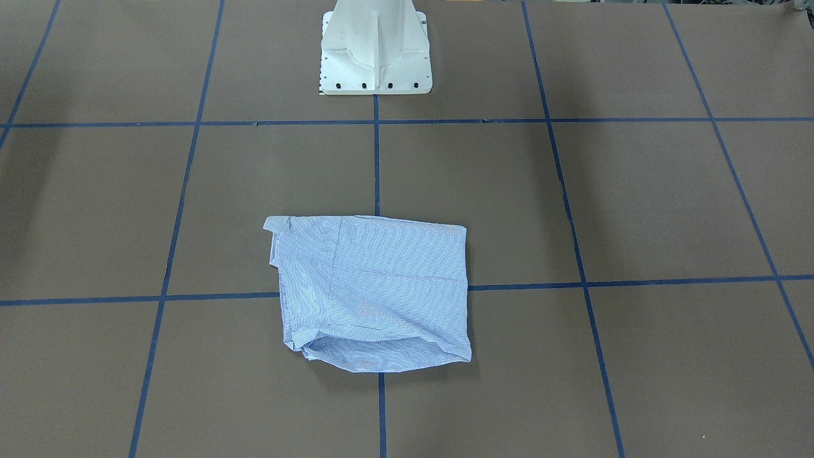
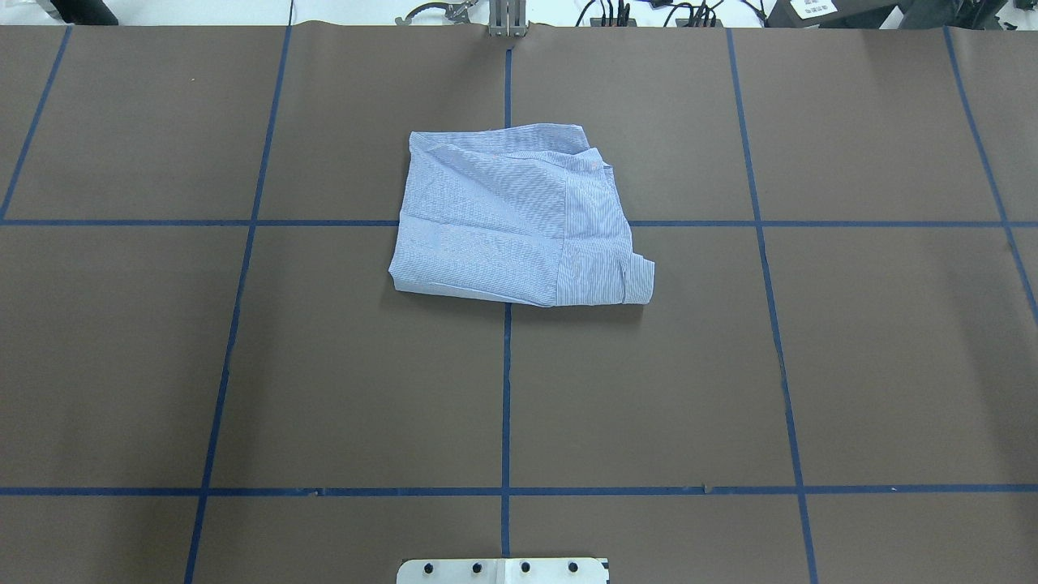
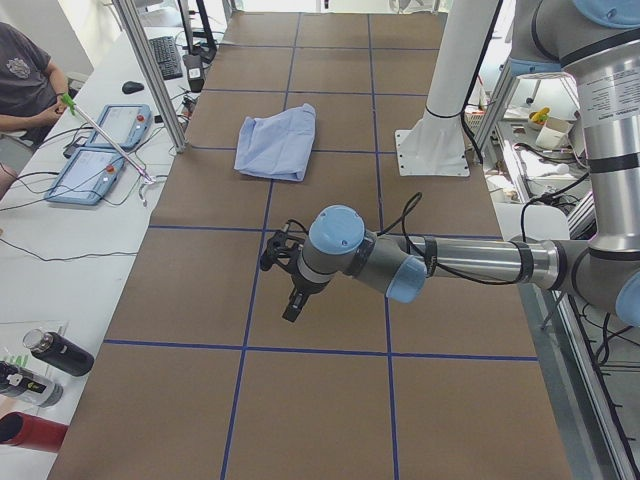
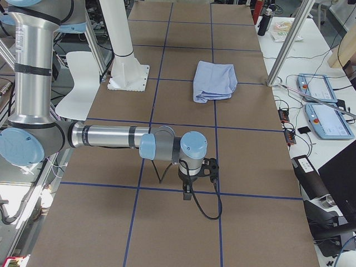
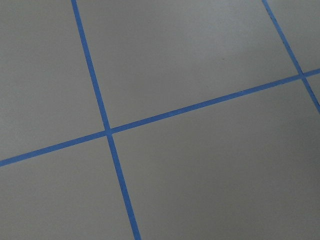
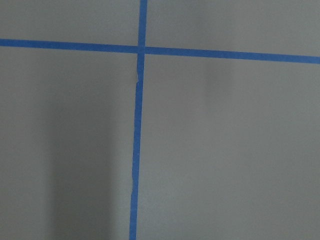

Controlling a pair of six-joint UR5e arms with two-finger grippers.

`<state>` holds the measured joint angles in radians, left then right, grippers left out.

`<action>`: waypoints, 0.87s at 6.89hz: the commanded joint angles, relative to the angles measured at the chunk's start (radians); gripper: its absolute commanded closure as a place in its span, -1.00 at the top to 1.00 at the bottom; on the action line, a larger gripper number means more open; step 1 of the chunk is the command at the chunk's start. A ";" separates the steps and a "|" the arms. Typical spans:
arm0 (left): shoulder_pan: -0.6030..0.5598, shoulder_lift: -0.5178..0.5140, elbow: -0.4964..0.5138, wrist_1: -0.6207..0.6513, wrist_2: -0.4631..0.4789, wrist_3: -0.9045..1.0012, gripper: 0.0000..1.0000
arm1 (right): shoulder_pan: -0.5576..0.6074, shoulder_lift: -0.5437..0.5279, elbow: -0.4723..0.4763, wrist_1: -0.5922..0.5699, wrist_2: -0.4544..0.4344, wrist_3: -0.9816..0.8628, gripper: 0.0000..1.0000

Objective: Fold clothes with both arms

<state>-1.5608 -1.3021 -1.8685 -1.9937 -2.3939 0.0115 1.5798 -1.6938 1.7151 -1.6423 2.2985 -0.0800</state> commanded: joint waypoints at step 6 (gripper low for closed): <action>-0.002 -0.003 0.012 0.003 0.047 0.007 0.99 | 0.000 -0.017 0.087 0.009 0.078 0.153 1.00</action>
<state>-1.5636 -1.3005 -1.8568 -1.9913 -2.3475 0.0185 1.5812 -1.7147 1.7895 -1.6365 2.3710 0.0296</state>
